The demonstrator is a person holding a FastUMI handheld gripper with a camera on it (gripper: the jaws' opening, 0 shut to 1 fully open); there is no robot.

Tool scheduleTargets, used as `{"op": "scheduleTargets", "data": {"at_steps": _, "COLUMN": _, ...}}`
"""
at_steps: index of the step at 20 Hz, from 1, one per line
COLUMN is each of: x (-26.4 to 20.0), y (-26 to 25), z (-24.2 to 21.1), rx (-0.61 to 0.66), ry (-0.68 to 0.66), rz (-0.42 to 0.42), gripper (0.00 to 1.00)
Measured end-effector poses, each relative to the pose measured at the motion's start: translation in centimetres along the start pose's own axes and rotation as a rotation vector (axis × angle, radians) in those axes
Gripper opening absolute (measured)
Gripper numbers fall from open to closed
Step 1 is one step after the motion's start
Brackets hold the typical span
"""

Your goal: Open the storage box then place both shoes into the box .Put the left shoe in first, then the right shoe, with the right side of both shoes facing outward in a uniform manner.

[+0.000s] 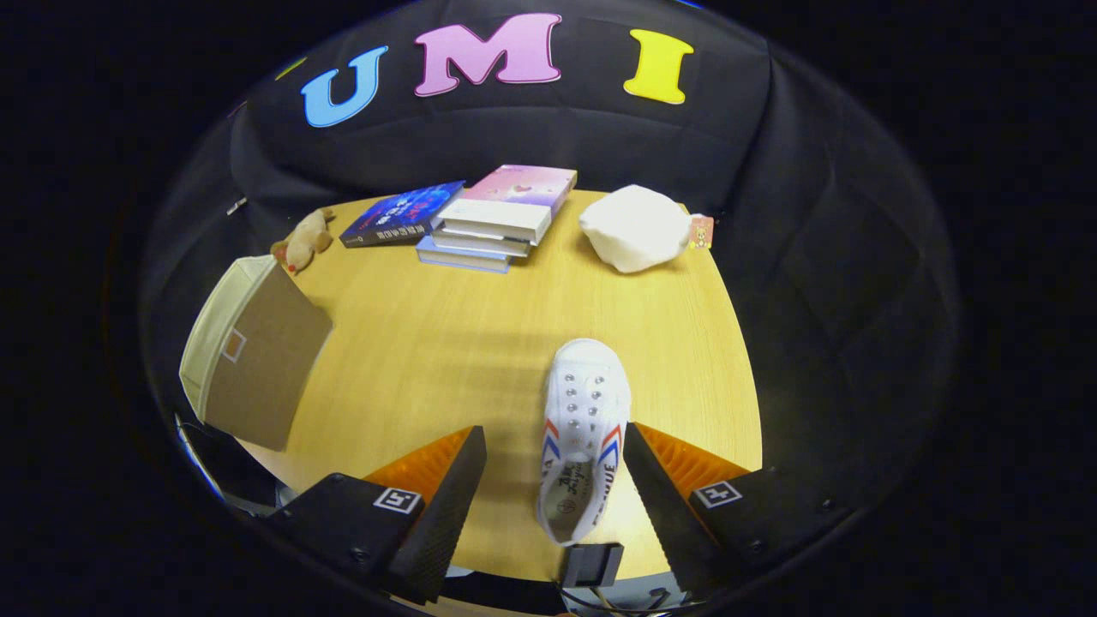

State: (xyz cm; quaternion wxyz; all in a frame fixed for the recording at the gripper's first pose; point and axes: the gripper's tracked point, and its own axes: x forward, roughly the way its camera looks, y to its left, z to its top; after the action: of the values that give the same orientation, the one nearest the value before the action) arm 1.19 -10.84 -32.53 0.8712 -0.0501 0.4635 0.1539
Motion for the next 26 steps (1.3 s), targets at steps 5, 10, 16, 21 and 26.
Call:
{"op": "scheduleTargets", "data": {"at_steps": 5, "x": 3.2, "y": -4.3, "z": -4.0, "rx": 0.014, "ry": 0.095, "rz": -0.042, "gripper": 0.98}}
{"op": "scheduleTargets", "data": {"at_steps": 10, "x": 5.4, "y": -5.5, "z": -6.3, "rx": 0.083, "ry": 0.187, "rz": -0.029, "gripper": 0.98}}
{"op": "scheduleTargets", "data": {"at_steps": 16, "x": 7.5, "y": -4.5, "z": -7.1, "rx": 0.147, "ry": 0.261, "rz": 0.066, "gripper": 0.74}}
{"op": "scheduleTargets", "data": {"at_steps": 21, "x": 7.7, "y": -3.9, "z": -7.2, "rx": 0.205, "ry": 0.282, "rz": 0.101, "gripper": 0.39}}
{"op": "scheduleTargets", "data": {"at_steps": 26, "x": 7.9, "y": -3.9, "z": -7.3, "rx": 0.243, "ry": 0.287, "rz": 0.119, "gripper": 0.29}}
